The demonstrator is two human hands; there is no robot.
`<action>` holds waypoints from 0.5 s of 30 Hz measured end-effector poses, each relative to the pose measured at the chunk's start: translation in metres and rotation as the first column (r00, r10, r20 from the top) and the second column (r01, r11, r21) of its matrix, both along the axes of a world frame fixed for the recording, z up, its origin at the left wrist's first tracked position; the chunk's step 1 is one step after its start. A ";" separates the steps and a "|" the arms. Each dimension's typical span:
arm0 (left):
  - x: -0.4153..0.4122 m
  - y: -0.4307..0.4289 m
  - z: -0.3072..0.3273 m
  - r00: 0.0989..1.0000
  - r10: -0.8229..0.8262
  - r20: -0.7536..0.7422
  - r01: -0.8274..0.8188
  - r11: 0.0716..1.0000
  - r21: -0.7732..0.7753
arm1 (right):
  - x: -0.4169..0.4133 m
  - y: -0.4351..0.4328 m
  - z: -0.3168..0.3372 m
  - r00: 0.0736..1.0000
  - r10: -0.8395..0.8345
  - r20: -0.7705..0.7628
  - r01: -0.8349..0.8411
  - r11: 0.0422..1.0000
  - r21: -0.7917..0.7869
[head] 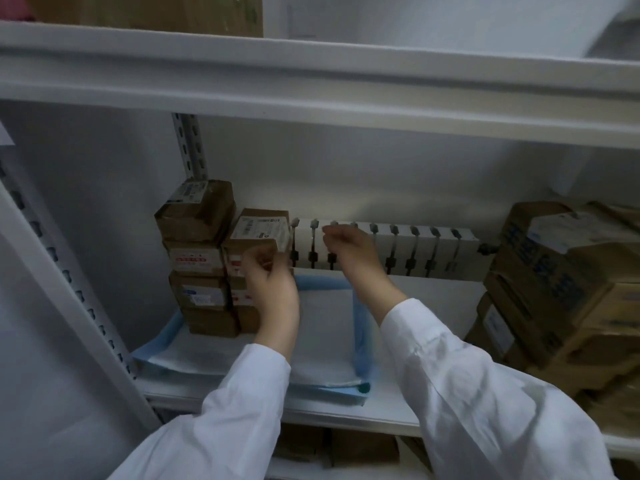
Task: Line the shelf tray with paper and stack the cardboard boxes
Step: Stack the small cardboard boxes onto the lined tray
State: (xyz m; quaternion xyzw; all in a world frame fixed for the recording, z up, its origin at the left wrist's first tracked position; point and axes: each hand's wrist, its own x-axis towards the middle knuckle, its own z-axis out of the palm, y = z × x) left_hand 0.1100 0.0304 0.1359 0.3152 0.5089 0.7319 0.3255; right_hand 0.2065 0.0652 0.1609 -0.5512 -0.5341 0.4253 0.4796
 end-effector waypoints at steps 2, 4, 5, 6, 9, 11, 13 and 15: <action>0.018 -0.001 0.002 0.998 -0.056 -0.009 0.055 0.998 -0.016 | 0.019 -0.004 0.011 0.999 -0.027 0.018 0.025 0.997 0.072; 0.039 -0.001 0.003 0.990 -0.139 0.014 0.140 0.988 -0.060 | 0.041 -0.011 0.024 0.998 -0.060 0.036 0.053 0.986 0.159; 0.048 -0.001 0.004 0.982 -0.183 0.046 0.186 0.979 -0.085 | 0.051 -0.014 0.030 0.996 -0.075 0.053 0.063 0.977 0.203; 0.060 -0.003 0.007 0.968 -0.234 0.090 0.244 0.963 -0.112 | 0.064 -0.020 0.036 0.993 -0.098 0.072 0.078 0.967 0.241; 0.092 -0.007 0.014 0.875 -0.363 0.322 0.440 0.873 -0.211 | 0.100 -0.037 0.050 0.972 -0.175 0.156 0.112 0.932 0.344; 0.113 -0.008 0.016 0.779 -0.431 0.456 0.571 0.787 -0.232 | 0.125 -0.049 0.055 0.945 -0.241 0.221 0.142 0.912 0.385; 0.132 -0.009 0.016 0.707 -0.481 0.519 0.657 0.719 -0.227 | 0.147 -0.059 0.058 0.912 -0.302 0.278 0.173 0.896 0.409; 0.153 -0.014 0.016 0.662 -0.517 0.543 0.709 0.668 -0.228 | 0.168 -0.069 0.060 0.870 -0.370 0.326 0.204 0.872 0.445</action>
